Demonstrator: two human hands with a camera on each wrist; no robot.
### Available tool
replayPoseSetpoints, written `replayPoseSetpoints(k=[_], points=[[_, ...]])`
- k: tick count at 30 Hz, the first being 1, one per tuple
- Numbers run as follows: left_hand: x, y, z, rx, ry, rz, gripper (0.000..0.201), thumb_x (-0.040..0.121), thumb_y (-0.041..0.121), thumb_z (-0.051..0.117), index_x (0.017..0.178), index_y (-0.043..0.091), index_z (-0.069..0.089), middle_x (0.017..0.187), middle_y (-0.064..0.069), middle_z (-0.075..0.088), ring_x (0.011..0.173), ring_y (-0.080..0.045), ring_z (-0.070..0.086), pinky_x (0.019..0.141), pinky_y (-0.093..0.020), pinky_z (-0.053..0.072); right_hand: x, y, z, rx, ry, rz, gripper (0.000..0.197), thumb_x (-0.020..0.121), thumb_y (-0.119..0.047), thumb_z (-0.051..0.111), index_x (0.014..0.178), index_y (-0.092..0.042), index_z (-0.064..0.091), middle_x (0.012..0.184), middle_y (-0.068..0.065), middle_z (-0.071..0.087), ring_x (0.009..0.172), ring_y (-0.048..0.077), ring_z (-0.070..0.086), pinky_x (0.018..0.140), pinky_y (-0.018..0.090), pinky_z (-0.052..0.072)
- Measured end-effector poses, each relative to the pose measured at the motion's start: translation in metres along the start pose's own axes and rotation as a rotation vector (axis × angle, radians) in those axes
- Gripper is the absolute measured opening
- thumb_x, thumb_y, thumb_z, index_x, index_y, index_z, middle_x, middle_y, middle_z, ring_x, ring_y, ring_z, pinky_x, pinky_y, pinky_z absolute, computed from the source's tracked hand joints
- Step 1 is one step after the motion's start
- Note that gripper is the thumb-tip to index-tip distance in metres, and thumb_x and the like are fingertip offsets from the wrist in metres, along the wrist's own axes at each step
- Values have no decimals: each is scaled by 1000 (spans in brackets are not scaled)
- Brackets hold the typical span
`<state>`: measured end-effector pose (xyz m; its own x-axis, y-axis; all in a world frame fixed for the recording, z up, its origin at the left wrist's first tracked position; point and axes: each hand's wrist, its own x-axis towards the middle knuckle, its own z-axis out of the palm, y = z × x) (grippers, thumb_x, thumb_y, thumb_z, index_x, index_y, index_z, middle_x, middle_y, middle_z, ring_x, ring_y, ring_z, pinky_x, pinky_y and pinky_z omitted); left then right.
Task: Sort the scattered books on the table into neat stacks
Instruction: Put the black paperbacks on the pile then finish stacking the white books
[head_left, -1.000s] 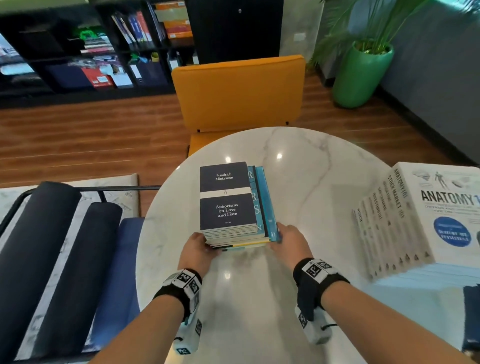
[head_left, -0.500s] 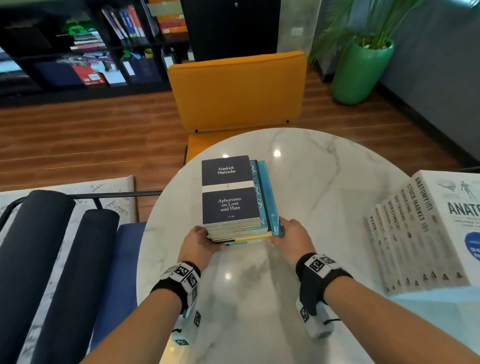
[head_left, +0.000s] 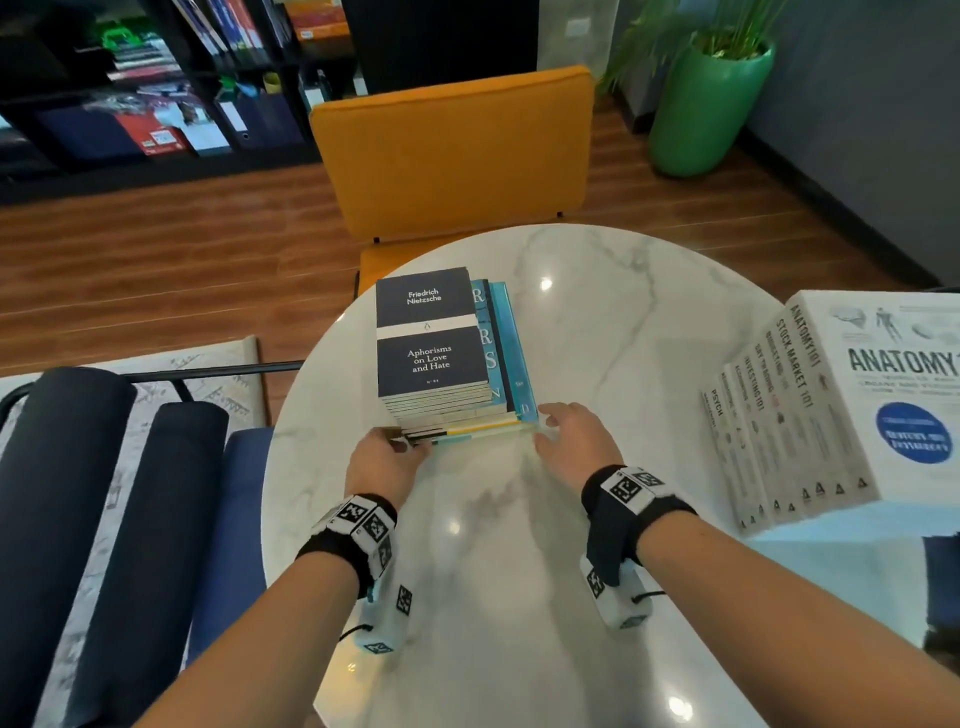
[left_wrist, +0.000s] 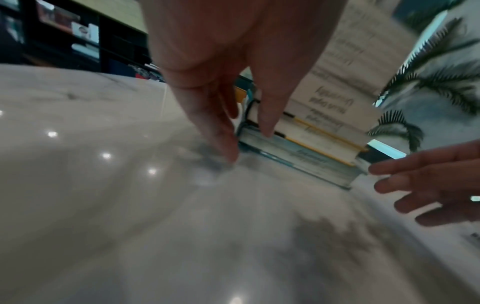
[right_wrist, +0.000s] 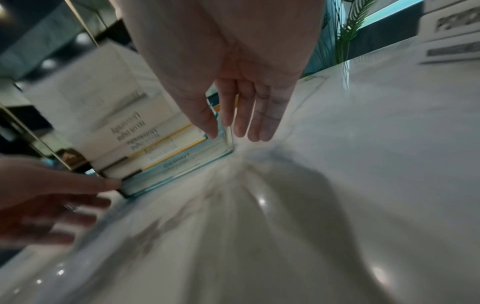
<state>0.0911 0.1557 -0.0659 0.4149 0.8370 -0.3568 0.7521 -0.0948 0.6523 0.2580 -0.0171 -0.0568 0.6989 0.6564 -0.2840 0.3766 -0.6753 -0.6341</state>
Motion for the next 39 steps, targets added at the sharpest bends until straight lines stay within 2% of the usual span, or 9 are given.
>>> replayPoseSetpoints(k=[2, 4, 9, 16, 22, 26, 29, 34, 39], points=[[-22, 0, 9, -114, -39, -142, 48, 81, 34, 73, 109, 12, 42, 102, -11, 61, 77, -27, 63, 55, -34, 56, -18, 11, -7, 9, 4, 7, 33, 93, -22, 54, 124, -17, 61, 116, 3, 60, 108, 20, 56, 88, 25, 42], [-44, 2, 23, -87, -110, -149, 42, 84, 33, 69, 107, 12, 42, 103, -13, 59, 80, -26, 62, 59, -37, 58, -40, 25, -15, 24, -1, 19, 25, 92, -22, 54, 113, -18, 67, 109, 1, 63, 102, 19, 59, 84, 24, 43], [-106, 35, 80, 152, -349, 228, 16, 89, 32, 64, 98, 19, 61, 95, 2, 62, 85, -13, 58, 74, -24, 41, -107, 72, -42, 37, -28, 105, 18, 92, -31, 53, 99, -23, 67, 96, -7, 65, 88, 13, 61, 79, 25, 48], [-181, 91, 175, 226, -567, 438, 41, 88, 33, 66, 126, 20, 58, 113, 0, 58, 98, -15, 59, 91, -27, 47, -174, 155, -91, 32, -28, 305, 19, 88, -38, 53, 89, -23, 66, 86, -6, 64, 86, 17, 63, 81, 32, 52], [-206, 122, 231, 259, -522, 422, 75, 84, 33, 71, 147, 15, 34, 133, -8, 43, 115, -25, 56, 102, -36, 44, -178, 219, -142, -36, 20, 507, 34, 89, -36, 57, 114, -13, 54, 109, 8, 63, 103, 29, 61, 79, 32, 45], [-206, 134, 250, 242, -472, 434, 56, 84, 27, 71, 133, 18, 46, 122, -8, 45, 102, -24, 59, 96, -36, 49, -159, 250, -163, -12, 77, 475, 40, 87, -29, 61, 122, -15, 50, 116, 6, 60, 105, 30, 61, 86, 37, 50], [-204, 137, 257, 257, -402, 451, 47, 83, 22, 71, 125, 16, 53, 114, -8, 48, 96, -26, 61, 91, -36, 51, -141, 259, -174, -155, 21, 353, 24, 87, -20, 58, 107, -8, 62, 110, 13, 63, 101, 33, 62, 83, 34, 50], [-196, 139, 269, 338, -310, 468, 47, 80, 23, 69, 126, 17, 59, 116, -11, 54, 105, -29, 58, 85, -28, 45, -128, 263, -188, -115, 1, 271, 21, 87, -13, 54, 101, 1, 63, 104, 18, 65, 99, 35, 62, 81, 32, 50], [-196, 135, 275, 341, -195, 468, 29, 85, 19, 63, 112, 11, 67, 111, -13, 58, 101, -32, 58, 79, -27, 40, -123, 274, -193, -50, -38, 185, 20, 86, -18, 59, 100, -6, 65, 102, 12, 65, 98, 28, 62, 76, 27, 48]])
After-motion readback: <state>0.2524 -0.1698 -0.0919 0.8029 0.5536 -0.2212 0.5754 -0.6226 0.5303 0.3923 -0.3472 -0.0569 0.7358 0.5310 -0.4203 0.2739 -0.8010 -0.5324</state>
